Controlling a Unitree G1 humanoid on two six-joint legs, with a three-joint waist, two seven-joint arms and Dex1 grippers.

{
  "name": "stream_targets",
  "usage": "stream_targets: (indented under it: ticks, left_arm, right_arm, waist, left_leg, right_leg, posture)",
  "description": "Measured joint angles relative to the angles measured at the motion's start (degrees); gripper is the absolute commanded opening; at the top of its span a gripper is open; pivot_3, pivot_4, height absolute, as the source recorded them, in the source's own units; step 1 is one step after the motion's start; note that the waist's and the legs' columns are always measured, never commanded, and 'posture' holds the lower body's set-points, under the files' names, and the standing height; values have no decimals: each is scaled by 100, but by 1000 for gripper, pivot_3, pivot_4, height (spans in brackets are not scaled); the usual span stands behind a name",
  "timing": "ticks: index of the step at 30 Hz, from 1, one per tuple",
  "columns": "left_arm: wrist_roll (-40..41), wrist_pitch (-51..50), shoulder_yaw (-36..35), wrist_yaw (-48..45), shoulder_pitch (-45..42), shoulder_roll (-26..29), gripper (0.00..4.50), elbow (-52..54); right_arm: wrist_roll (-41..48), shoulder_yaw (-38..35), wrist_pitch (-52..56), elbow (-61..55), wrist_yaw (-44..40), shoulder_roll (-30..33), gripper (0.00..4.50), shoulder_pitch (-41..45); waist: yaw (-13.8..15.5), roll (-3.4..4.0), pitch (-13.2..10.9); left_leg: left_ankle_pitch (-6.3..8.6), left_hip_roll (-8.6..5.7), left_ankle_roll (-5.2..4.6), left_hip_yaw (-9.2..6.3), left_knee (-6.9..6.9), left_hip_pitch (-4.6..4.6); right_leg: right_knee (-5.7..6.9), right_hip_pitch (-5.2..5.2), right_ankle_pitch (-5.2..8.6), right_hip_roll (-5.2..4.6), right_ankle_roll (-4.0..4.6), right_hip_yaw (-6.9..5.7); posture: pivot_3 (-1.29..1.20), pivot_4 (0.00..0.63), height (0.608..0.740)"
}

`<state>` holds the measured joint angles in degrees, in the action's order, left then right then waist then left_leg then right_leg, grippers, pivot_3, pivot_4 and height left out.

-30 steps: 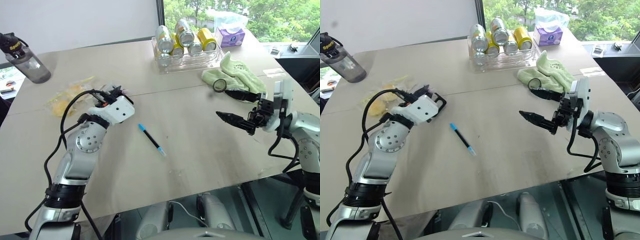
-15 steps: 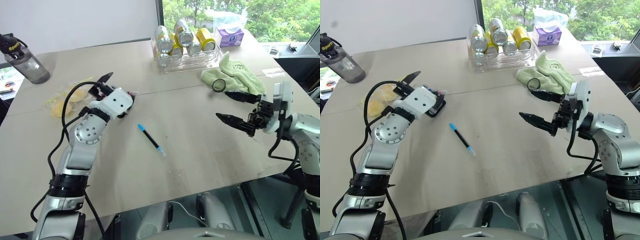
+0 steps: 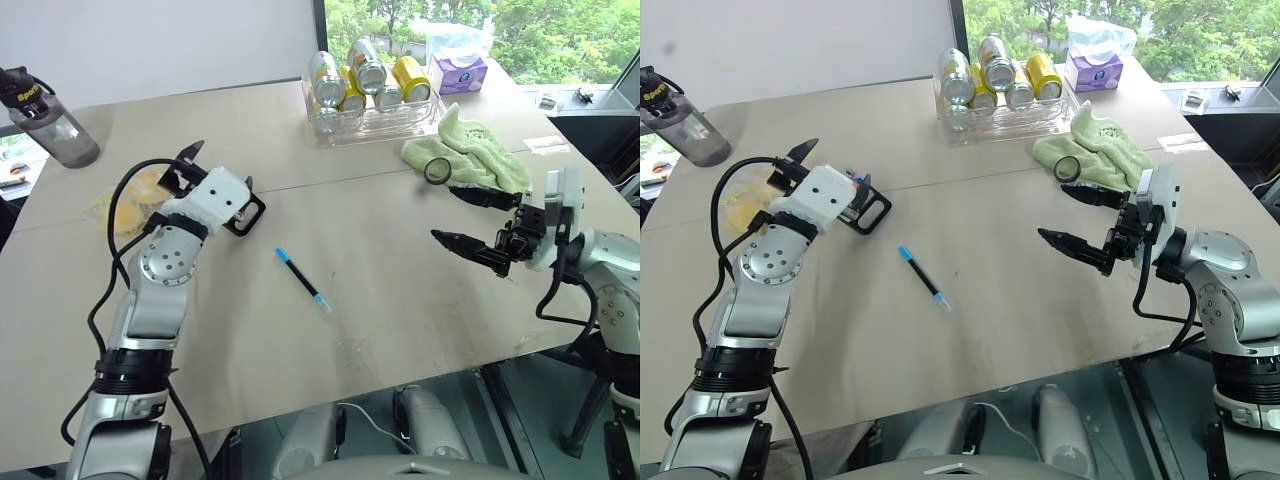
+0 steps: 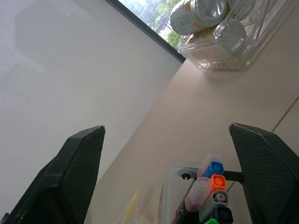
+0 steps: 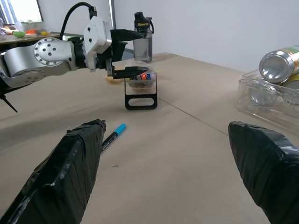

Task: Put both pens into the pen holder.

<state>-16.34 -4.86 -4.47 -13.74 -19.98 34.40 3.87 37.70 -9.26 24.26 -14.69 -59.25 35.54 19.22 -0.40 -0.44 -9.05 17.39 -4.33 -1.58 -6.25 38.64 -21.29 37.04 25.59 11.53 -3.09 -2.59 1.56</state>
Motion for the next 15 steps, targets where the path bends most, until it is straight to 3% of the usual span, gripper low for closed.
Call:
stream_targets:
  ticks: [5, 8, 13, 15]
  left_arm:
    - [338, 1, 6, -247, 39, -144, 4462, 141]
    - [935, -8, 36, -728, 140, -287, 4462, 364]
    - [2612, -808, -121, -2051, 667, -137, 4462, 1274]
    - [3484, -1611, -427, -2746, 1141, 455, 4462, 1673]
  right_arm:
    - [-13, 1, 0, 0, -18, 15, 4500, 0]
    - [-88, 90, -1, -4, -20, 17, 4500, 2]
    - [-660, 793, 177, -125, 498, -127, 4500, 19]
    - [-1122, 1342, 176, -124, 831, -397, 4500, 83]
  waist:
    - [-2, 0, 0]
    - [-9, 0, 0]
    - [-74, 0, 1]
    - [-137, -1, 1]
  left_leg:
    - [0, 0, 0, 0, 2, 0]
    - [0, 0, 0, 0, 3, 0]
    - [0, 6, 1, 4, 3, 3]
    - [-1, 10, 2, 7, 1, 6]
  right_leg:
    - [1, 0, 0, 0, 0, 1]
    - [1, 0, 0, -1, 0, 1]
    - [10, 4, 0, 4, 0, 8]
    - [18, 7, 1, 9, 2, 11]
  posture:
    - [0, 150, 739]
    - [0, 150, 739]
    - [0, 150, 739]
    - [0, 150, 739]
